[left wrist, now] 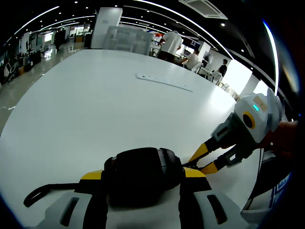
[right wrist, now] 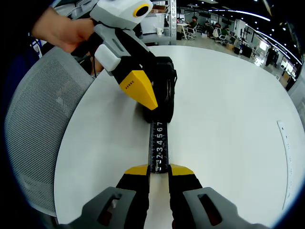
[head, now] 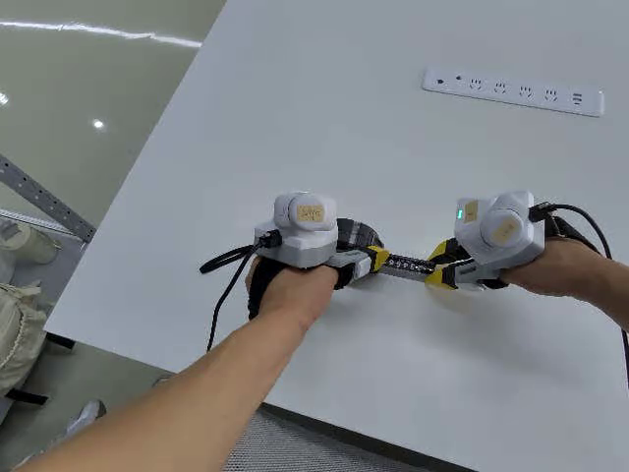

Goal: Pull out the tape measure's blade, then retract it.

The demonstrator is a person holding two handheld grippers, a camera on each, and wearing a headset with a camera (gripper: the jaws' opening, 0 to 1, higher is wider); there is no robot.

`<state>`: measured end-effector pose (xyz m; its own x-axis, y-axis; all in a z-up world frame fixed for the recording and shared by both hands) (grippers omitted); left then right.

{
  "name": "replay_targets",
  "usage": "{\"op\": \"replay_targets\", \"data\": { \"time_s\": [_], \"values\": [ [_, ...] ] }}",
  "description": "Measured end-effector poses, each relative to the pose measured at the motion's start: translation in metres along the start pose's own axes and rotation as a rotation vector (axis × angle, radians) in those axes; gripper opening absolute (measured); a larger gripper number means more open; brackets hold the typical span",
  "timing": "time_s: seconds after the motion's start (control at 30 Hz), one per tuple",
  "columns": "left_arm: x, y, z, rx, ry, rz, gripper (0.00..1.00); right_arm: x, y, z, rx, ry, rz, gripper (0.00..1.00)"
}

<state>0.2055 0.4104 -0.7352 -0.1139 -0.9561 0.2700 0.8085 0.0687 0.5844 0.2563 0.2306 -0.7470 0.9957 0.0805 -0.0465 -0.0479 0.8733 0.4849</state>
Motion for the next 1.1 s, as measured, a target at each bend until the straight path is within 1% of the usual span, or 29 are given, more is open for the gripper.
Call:
{"op": "replay_targets", "data": {
  "time_s": [0.27,0.47,0.73,0.87,0.97,1.03,1.1],
  "values": [
    [0.0005,0.0003,-0.0007,0.001,0.007,0.001,0.57,-0.0002,-0.0001,0.0004,-0.008,0.0,-0.003,0.11],
    [0.0002,0.0006,-0.0003,-0.002,0.002,0.004,0.59,-0.0001,-0.0002,0.0006,-0.009,0.002,-0.009,0.11],
    [0.0001,-0.0007,0.0002,0.015,0.004,0.009,0.6,0.0,0.0001,0.0006,-0.008,0.001,-0.006,0.11],
    [0.001,0.0005,-0.0003,0.036,0.021,0.042,0.61,0.0004,0.0,0.0004,-0.007,0.002,-0.008,0.11],
    [0.0035,-0.0002,-0.0039,0.02,0.033,0.032,0.66,0.0004,0.0,0.0003,-0.006,0.003,-0.009,0.11],
    [0.0041,-0.0014,-0.0045,0.007,0.045,0.023,0.66,0.0007,-0.0001,0.0001,-0.005,0.003,-0.009,0.11],
    [0.0033,-0.0014,-0.0046,0.009,0.05,0.03,0.64,0.0008,-0.0001,0.0,-0.005,0.003,-0.009,0.11]
  ]
}}
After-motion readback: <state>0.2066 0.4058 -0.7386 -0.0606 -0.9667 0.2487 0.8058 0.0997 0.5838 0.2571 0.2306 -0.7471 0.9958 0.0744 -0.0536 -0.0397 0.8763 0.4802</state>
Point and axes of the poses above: the centre of the closed fingertips' face, and the gripper's own axes: z roughly backward along the fingers, x roughly to its right, y roughly out of its top, the point moved 9 cm from there along z, roughly backward along the fingers, and after that the axes turned 5 degrees about -x, right-handed, at the moved point
